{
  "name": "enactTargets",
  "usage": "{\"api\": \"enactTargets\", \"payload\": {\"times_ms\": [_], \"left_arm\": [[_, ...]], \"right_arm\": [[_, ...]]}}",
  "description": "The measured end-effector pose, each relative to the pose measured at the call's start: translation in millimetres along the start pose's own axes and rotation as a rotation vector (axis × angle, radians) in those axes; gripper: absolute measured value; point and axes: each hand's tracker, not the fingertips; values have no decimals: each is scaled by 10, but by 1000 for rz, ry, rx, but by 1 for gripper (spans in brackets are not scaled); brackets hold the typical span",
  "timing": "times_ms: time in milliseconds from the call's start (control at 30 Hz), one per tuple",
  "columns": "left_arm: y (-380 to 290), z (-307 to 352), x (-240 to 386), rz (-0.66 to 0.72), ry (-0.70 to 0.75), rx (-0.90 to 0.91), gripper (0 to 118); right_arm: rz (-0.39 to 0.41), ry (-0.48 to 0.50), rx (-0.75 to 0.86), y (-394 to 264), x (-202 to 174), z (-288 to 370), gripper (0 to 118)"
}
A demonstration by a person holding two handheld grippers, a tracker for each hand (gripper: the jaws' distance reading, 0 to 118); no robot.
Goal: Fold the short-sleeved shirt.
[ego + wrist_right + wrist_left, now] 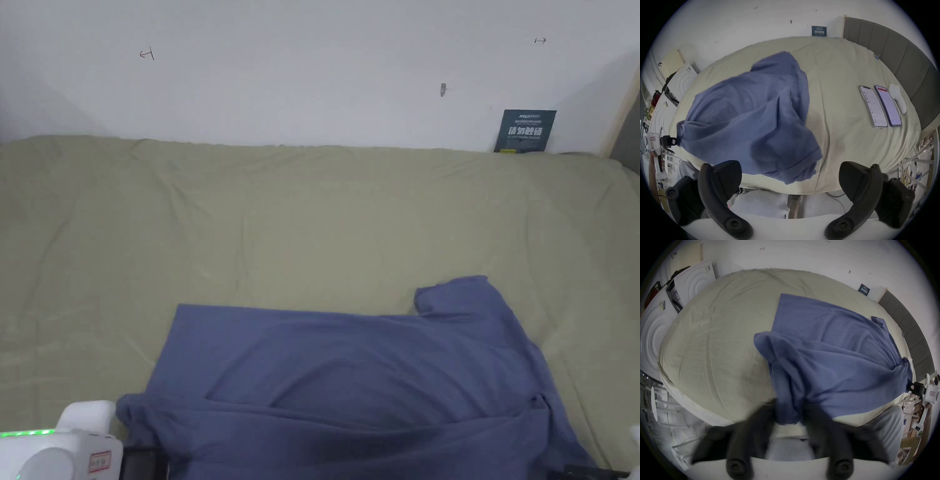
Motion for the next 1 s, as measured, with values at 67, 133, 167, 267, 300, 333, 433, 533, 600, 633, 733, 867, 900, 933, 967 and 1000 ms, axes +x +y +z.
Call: {"api": "enactTargets", "payload": {"times_ms": [67, 133, 167, 267, 300, 333, 433, 533, 600, 633, 733, 867, 900, 933, 967, 1000], "left_arm": [[78, 141, -16, -19, 15, 34, 108], [190, 269, -7, -39, 27, 112, 108], [266, 321, 32, -74, 55, 140, 109], [484, 341, 233, -247, 152, 189, 109], [547, 285, 264, -304, 145, 172, 108], [629, 242, 288, -319, 174, 151, 107], [945, 134, 215, -163, 45, 169, 91], [1300, -84, 197, -95, -63, 171, 17], [1479, -250, 270, -104, -24, 188, 5], [1580, -345, 311, -115, -6, 184, 5], [1825, -625, 383, -98, -6, 196, 5], [2105, -952, 453, -140, 25, 186, 5], [2174, -1044, 475, -140, 48, 132, 5], [2234, -1131, 485, -115, 48, 119, 5], [2254, -1186, 458, -113, 24, 136, 5], [2295, -1243, 452, -105, 9, 139, 17]], "right_arm": [[-13, 1, 2, 83, -10, 110, 118], [-1, -8, 52, 213, -37, 173, 118], [4, -16, 63, 289, -65, 195, 118], [-22, 10, 139, 557, -100, 220, 113], [-22, 8, 136, 656, -116, 202, 112], [-14, 2, 151, 733, -141, 182, 110], [10, -18, 182, 936, -226, 93, 78], [-8, -47, 214, 1129, -249, -57, 1], [-19, -54, 224, 1264, -267, -166, 1], [-23, -54, 220, 1332, -271, -234, 1], [-28, -75, 207, 1481, -268, -406, 1], [-30, -77, 180, 1629, -239, -622, 1], [-25, -77, 173, 1658, -242, -668, 1], [-18, -78, 165, 1683, -245, -709, 1], [-10, -83, 156, 1707, -228, -762, 1], [-4, -88, 151, 1723, -223, -798, 1]]}}
